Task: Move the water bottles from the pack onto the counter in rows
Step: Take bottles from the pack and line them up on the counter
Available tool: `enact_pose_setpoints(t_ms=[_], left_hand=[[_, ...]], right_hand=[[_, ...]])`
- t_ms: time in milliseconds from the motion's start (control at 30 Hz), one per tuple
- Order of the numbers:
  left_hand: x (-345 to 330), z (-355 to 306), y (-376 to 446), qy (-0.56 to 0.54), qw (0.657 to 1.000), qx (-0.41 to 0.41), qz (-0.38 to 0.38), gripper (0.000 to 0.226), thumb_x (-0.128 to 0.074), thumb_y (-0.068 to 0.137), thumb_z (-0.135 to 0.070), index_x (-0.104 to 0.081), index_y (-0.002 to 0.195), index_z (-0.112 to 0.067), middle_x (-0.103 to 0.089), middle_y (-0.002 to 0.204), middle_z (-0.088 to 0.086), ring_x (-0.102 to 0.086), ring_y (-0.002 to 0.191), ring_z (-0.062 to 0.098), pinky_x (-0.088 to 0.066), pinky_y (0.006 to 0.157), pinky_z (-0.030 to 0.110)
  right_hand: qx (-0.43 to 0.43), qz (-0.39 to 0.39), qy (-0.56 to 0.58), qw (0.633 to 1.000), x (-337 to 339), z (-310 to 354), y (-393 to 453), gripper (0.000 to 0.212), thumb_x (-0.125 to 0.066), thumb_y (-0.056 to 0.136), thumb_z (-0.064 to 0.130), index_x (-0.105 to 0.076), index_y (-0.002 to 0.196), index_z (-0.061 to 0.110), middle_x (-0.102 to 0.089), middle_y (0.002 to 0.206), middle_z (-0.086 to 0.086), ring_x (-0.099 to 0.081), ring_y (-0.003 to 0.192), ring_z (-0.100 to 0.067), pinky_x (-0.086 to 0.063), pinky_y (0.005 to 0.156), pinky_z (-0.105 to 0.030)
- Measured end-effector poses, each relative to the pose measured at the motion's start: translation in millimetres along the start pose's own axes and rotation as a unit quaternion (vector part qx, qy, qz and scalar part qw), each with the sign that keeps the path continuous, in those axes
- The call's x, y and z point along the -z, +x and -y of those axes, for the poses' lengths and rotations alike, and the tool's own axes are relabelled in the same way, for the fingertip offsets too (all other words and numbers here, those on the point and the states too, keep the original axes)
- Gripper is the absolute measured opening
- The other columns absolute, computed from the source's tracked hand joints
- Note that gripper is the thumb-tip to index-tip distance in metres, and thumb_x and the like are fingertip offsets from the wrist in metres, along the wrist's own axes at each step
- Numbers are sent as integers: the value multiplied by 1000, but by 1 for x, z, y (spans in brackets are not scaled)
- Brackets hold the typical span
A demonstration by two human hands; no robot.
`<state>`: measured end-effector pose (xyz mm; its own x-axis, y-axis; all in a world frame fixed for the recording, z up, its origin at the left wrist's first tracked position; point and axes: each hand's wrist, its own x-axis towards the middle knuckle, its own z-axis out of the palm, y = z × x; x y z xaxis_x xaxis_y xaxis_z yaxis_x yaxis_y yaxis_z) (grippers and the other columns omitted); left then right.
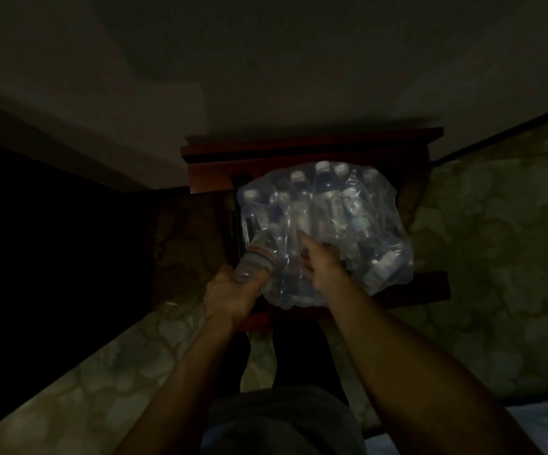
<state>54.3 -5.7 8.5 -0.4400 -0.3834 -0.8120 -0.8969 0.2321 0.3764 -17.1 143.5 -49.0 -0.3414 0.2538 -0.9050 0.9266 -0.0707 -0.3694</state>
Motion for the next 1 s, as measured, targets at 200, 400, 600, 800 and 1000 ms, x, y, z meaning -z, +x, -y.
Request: enact_pose_setpoints(t_ms=[200, 400, 600, 800, 1000], left_hand=[[13, -8, -18, -19, 1000, -20, -9, 45, -70, 78, -56, -52, 99, -20, -62, 101, 3, -58, 86, 21, -50, 73, 29], [40, -10, -37, -24, 998, -46, -39, 58, -69, 75, -63, -61, 105, -13, -66, 96, 4, -64, 83, 20, -53, 66, 29], [76, -13, -62, -113, 993, -27, -29, 60, -66, 76, -67, -66, 97, -10, -65, 89, 4, -64, 79, 18, -53, 65, 28], [101, -25, -89, -181, 982, -55, 2, 65, -63, 70, -75, -69, 91, -14, -70, 89, 4, -68, 80, 20, -59, 71, 35], [109, -42, -123, -272, 958, -82, 47, 77, -69, 53, -82, -74, 91, -16, -76, 89, 4, -74, 82, 22, -62, 77, 43]], right_hand=[[48, -87, -74, 992, 16, -8, -24, 91, -82, 39, 62, -64, 113, 12, -70, 108, -2, -68, 96, -22, -60, 80, -39], [133, -191, -176, 957, 17, 6, -82, 85, -81, 66, 35, -44, 135, 3, -57, 132, -15, -57, 116, -35, -50, 95, -41], [183, -147, -287, 929, 36, 36, -122, 76, -79, 70, 46, -49, 128, 7, -63, 120, -13, -63, 105, -32, -55, 86, -39], [236, -124, -413, 871, 35, 86, -185, 89, -66, 69, 66, -47, 137, 12, -61, 128, -10, -61, 112, -30, -52, 92, -39], [270, -101, -349, 892, 28, 115, -247, 69, -62, 72, 58, -55, 123, 12, -64, 114, -7, -69, 87, -24, -57, 58, -26]])
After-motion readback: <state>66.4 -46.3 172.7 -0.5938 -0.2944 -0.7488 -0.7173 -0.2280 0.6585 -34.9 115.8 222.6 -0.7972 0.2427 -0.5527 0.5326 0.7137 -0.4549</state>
